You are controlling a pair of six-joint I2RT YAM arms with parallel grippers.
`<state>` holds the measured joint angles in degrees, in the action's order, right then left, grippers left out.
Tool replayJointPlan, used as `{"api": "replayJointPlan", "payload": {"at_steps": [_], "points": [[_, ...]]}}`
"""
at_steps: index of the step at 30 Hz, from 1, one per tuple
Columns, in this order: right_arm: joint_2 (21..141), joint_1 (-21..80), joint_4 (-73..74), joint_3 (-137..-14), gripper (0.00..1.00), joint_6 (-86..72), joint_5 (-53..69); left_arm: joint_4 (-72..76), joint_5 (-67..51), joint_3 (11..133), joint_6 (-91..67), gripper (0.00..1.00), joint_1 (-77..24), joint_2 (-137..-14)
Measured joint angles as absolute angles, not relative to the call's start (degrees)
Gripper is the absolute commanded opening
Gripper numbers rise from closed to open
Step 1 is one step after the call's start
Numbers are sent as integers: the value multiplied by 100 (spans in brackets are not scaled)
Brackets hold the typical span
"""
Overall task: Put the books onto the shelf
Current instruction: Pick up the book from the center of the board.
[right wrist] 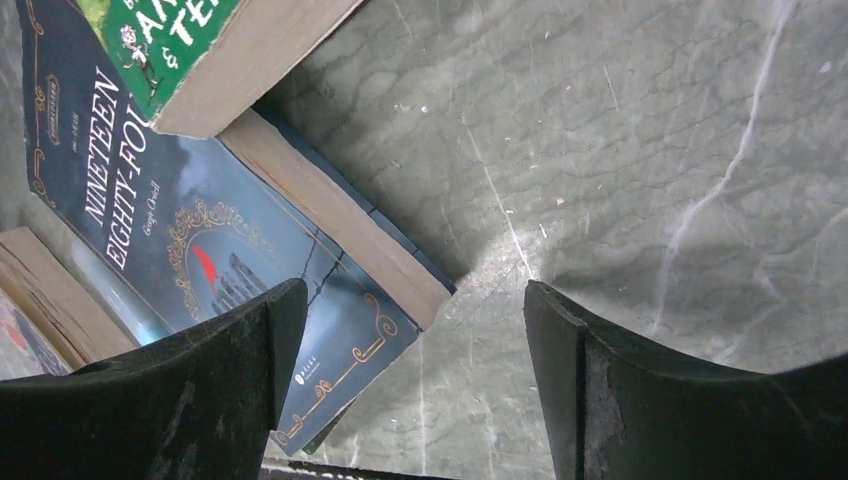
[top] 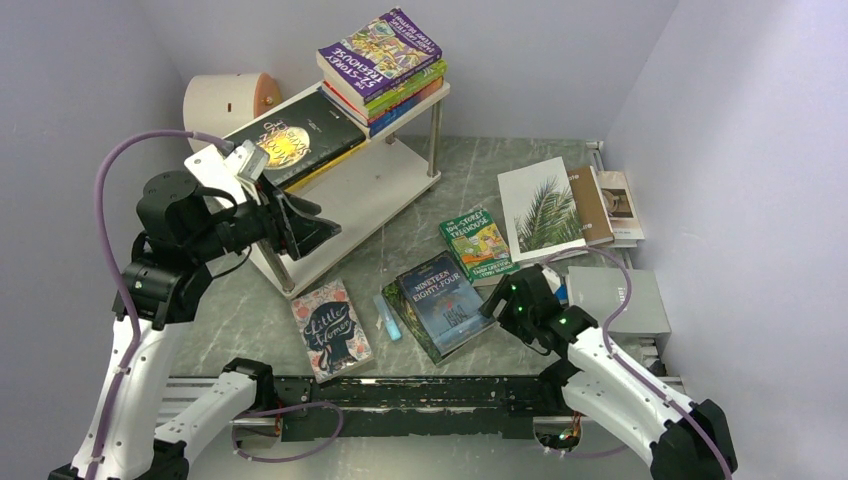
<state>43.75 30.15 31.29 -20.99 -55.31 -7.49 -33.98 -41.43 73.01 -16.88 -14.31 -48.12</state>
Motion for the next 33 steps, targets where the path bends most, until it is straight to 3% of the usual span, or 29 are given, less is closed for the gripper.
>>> {"api": "replayJointPlan", "payload": {"at_steps": [6, 11, 14, 18, 21, 33], "points": [[4335, 3006, 2628, -1743, 79, -6049, -582, -3398, -4143, 7325, -1774, 76, -1433, -4821], [4141, 3006, 1925, -1343, 63, -6482, -425, -3395, -4112, 7446, -1833, 76, -1433, -4856], [3966, 3006, 1619, -1094, 50, -6646, -397, -3369, -4108, 7456, -1887, 76, -1433, -4858], [3857, 3006, 1439, -939, 20, -6718, -357, -3380, -4021, 7474, -1909, 76, -1435, -4866], [3745, 3002, 1361, -976, 2, -6702, -336, -3409, -3900, 7548, -1905, 76, -1435, -4875], [3323, 3004, 1846, -1621, 0, -6167, -224, -3426, -3627, 7601, -1933, 77, -1435, -4838]]}}
